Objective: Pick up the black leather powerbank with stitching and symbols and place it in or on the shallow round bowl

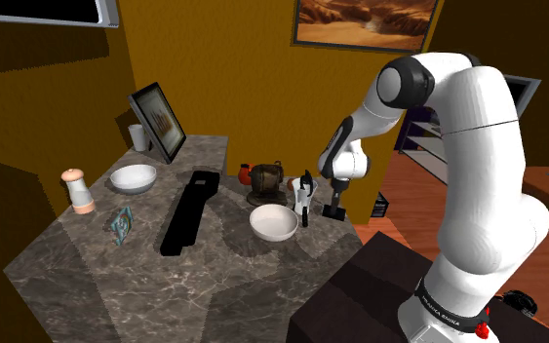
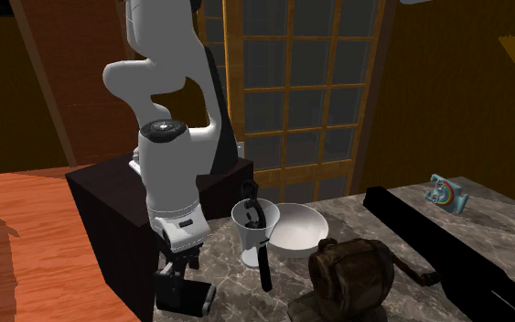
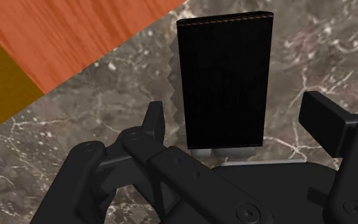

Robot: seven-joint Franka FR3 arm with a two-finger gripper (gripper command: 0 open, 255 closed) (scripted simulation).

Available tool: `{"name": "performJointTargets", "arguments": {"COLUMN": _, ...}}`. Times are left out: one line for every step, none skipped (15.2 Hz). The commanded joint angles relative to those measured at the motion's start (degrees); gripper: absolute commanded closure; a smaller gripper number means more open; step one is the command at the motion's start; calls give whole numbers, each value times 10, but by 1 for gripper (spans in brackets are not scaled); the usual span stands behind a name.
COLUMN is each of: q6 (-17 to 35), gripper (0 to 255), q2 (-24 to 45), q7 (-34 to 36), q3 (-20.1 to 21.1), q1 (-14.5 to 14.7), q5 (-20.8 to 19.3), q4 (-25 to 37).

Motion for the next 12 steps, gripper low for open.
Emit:
{"name": "performJointTargets", "arguments": {"q6": 9, "gripper": 0, "q2": 17, "q7": -6, "q3": 8, "q1": -8, "q5": 6, "q4": 9}}
{"name": "performJointTargets", "arguments": {"q6": 14, "gripper": 0, "q2": 25, "q7": -8, "q3": 11, "q1": -11, "q5": 8, "q4": 12}}
{"name": "performJointTargets", "arguments": {"q6": 19, "gripper": 0, "q2": 32, "q7": -10, "q3": 15, "q1": -14, "q5": 11, "q4": 15}}
{"name": "performJointTargets", "arguments": {"q6": 23, "gripper": 0, "q2": 40, "q7": -12, "q3": 18, "q1": -17, "q5": 13, "q4": 18}}
{"name": "performJointTargets", "arguments": {"q6": 26, "gripper": 0, "q2": 45, "q7": -13, "q3": 20, "q1": -19, "q5": 15, "q4": 20}}
{"name": "performJointTargets", "arguments": {"q6": 26, "gripper": 0, "q2": 45, "q7": -13, "q3": 20, "q1": -19, "q5": 15, "q4": 20}}
{"name": "performJointTargets", "arguments": {"q6": 26, "gripper": 0, "q2": 45, "q7": -13, "q3": 20, "q1": -19, "q5": 15, "q4": 20}}
{"name": "performJointTargets", "arguments": {"q6": 26, "gripper": 0, "q2": 45, "q7": -13, "q3": 20, "q1": -19, "q5": 15, "q4": 20}}
{"name": "performJointTargets", "arguments": {"q6": 26, "gripper": 0, "q2": 45, "q7": -13, "q3": 20, "q1": -19, "q5": 15, "q4": 20}}
{"name": "performJointTargets", "arguments": {"q6": 26, "gripper": 0, "q2": 45, "q7": -13, "q3": 20, "q1": -19, "q5": 15, "q4": 20}}
{"name": "performJointTargets", "arguments": {"q6": 26, "gripper": 0, "q2": 45, "q7": -13, "q3": 20, "q1": -19, "q5": 15, "q4": 20}}
{"name": "performJointTargets", "arguments": {"q6": 26, "gripper": 0, "q2": 45, "q7": -13, "q3": 20, "q1": -19, "q5": 15, "q4": 20}}
